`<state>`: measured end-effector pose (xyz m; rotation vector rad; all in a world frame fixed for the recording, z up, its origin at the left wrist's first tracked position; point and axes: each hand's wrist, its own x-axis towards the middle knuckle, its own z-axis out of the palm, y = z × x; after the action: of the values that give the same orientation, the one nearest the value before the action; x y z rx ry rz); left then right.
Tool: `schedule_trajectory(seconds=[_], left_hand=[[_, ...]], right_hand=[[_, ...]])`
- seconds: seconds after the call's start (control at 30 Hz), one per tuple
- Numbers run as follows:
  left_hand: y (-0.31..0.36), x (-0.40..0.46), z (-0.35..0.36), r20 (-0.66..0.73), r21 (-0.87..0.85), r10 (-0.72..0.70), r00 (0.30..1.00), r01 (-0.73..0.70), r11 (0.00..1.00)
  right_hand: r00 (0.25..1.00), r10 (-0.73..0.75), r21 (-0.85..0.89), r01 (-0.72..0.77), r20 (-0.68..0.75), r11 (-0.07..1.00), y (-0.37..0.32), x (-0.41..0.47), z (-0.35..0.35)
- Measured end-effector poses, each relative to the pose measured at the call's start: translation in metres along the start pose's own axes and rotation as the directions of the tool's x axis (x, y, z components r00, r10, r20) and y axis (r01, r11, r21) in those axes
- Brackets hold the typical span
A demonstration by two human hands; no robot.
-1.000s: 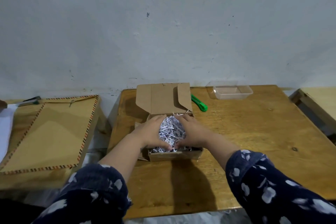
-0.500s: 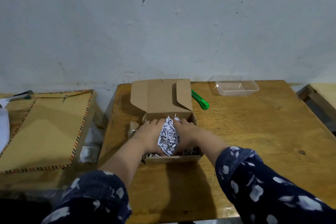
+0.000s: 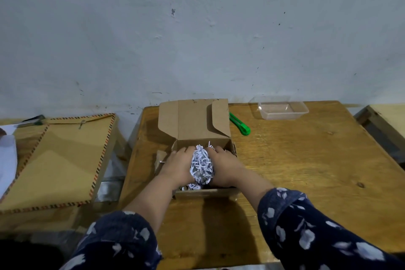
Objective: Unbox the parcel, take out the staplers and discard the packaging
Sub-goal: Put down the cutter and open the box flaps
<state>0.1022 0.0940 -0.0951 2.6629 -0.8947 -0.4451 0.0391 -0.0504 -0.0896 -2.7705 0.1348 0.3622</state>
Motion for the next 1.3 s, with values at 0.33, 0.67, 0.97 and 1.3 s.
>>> schedule_trajectory(seconds=[0.33,0.67,0.97,1.3], left_hand=[[0.012,-0.008,-0.047,-0.175,-0.022,0.106,0.979,-0.111,0.994],[0.036,-0.009,-0.059,-0.241,0.078,0.111,0.964,-0.094,0.992],[0.028,-0.025,-0.010,-0.212,0.017,0.037,0.977,-0.034,0.999],[0.063,-0.010,-0.035,-0.317,0.091,0.159,0.935,-0.137,0.986]], right_hand=[[0.984,-0.060,0.032,0.066,-0.170,0.997,-0.015,-0.023,-0.049],[0.946,-0.037,0.118,0.079,-0.321,0.990,-0.005,-0.043,-0.058],[0.952,-0.098,0.088,0.128,-0.291,0.988,0.009,-0.045,-0.013],[0.819,-0.049,0.054,0.097,-0.572,0.994,0.035,-0.042,-0.019]])
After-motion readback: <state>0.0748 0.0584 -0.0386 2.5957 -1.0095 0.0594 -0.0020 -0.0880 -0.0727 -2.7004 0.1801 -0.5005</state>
